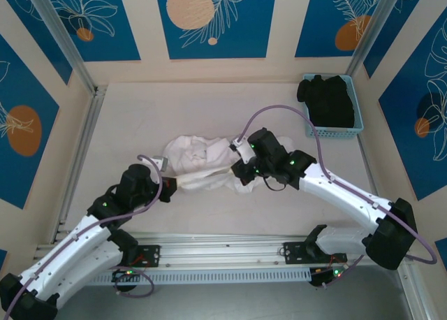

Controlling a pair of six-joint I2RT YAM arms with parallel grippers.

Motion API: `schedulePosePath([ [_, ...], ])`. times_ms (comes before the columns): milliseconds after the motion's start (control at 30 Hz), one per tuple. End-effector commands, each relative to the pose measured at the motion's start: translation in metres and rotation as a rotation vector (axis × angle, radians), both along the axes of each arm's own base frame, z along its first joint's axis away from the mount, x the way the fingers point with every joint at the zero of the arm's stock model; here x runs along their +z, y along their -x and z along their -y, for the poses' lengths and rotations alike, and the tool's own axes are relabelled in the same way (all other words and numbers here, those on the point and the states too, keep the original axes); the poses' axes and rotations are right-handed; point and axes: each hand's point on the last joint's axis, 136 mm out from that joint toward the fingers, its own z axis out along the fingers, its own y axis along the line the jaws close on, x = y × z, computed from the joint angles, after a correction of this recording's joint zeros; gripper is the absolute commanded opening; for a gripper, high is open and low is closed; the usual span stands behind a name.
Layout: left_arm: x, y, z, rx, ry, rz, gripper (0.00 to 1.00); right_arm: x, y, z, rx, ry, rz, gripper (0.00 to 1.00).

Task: Fold the inside-out t-shirt

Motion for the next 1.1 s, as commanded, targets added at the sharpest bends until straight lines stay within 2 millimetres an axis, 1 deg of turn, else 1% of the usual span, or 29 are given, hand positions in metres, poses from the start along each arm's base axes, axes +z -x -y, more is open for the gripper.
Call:
schedulePosePath([
  [0,-0.027,0.005,-0.009,0.029,-0.065,-0.088,0.0,0.0,-0.002,0.019,-0.111,0.019,-0.03,0.0],
  [100,-0.027,0.009,0.015,-0.074,-0.015,-0.08,0.0,-0.005,0.001,0.019,-0.102,0.026,-0.05,0.0],
  [167,-0.029,0.014,0.029,-0.143,-0.002,-0.066,0.0,-0.013,0.005,0.026,-0.131,0.052,-0.085,0.0],
  [233,-0.033,0.021,0.04,-0.2,-0.002,-0.064,0.0,-0.026,0.01,0.036,-0.18,0.095,-0.136,0.0],
  [333,-0.043,0.036,0.057,-0.298,0.002,-0.096,0.0,-0.054,0.025,0.052,-0.258,0.16,-0.26,0.0],
  [367,-0.045,0.041,0.063,-0.332,0.007,-0.106,0.05,-0.062,0.031,0.056,-0.28,0.171,-0.293,0.03],
  [400,-0.045,0.045,0.07,-0.364,0.017,-0.113,0.13,-0.067,0.034,0.061,-0.303,0.181,-0.31,0.07],
  [433,-0.045,0.048,0.076,-0.398,0.035,-0.123,0.26,-0.068,0.035,0.064,-0.324,0.182,-0.308,0.14],
  [467,-0.041,0.049,0.082,-0.419,0.054,-0.123,0.39,-0.065,0.033,0.066,-0.338,0.172,-0.288,0.22],
  [500,-0.036,0.047,0.086,-0.429,0.07,-0.112,0.48,-0.059,0.028,0.065,-0.336,0.148,-0.259,0.28],
  [567,-0.022,0.038,0.09,-0.425,0.084,-0.059,0.6,-0.037,0.014,0.05,-0.306,0.06,-0.189,0.38],
  [600,-0.017,0.028,0.087,-0.394,0.069,-0.031,0.66,-0.027,0.005,0.042,-0.287,0.019,-0.157,0.43],
  [633,-0.011,0.014,0.079,-0.331,0.046,-0.004,0.71,-0.019,-0.005,0.033,-0.273,-0.021,-0.133,0.47],
  [700,-0.004,-0.023,0.053,-0.16,0.004,0.026,0.77,-0.01,-0.033,0.019,-0.263,-0.078,-0.098,0.5],
  [733,-0.004,-0.044,0.034,-0.06,0.001,0.025,0.78,-0.008,-0.052,0.015,-0.277,-0.098,-0.082,0.51],
  [800,-0.008,-0.086,-0.005,0.142,0.037,0.009,0.79,-0.011,-0.093,0.009,-0.317,-0.13,-0.077,0.53],
  [833,-0.015,-0.105,-0.024,0.233,0.048,-0.008,0.79,-0.013,-0.114,0.008,-0.342,-0.15,-0.076,0.54],
  [867,-0.022,-0.123,-0.041,0.304,0.045,-0.019,0.79,-0.018,-0.135,0.008,-0.367,-0.155,-0.08,0.59],
  [900,-0.028,-0.136,-0.051,0.349,0.034,-0.027,0.79,-0.024,-0.15,0.008,-0.389,-0.154,-0.09,0.64],
  [933,-0.038,-0.149,-0.061,0.389,0.02,-0.051,0.79,-0.029,-0.166,0.008,-0.406,-0.158,-0.103,0.65],
  [967,-0.047,-0.162,-0.067,0.404,0.014,-0.071,0.8,-0.039,-0.179,0.008,-0.417,-0.158,-0.13,0.67],
  [1000,-0.053,-0.172,-0.068,0.405,0.022,-0.093,0.8,-0.048,-0.188,0.006,-0.422,-0.158,-0.158,0.68],
  [1067,-0.065,-0.19,-0.061,0.372,0.032,-0.134,0.81,-0.066,-0.205,0.0,-0.421,-0.147,-0.203,0.71],
])
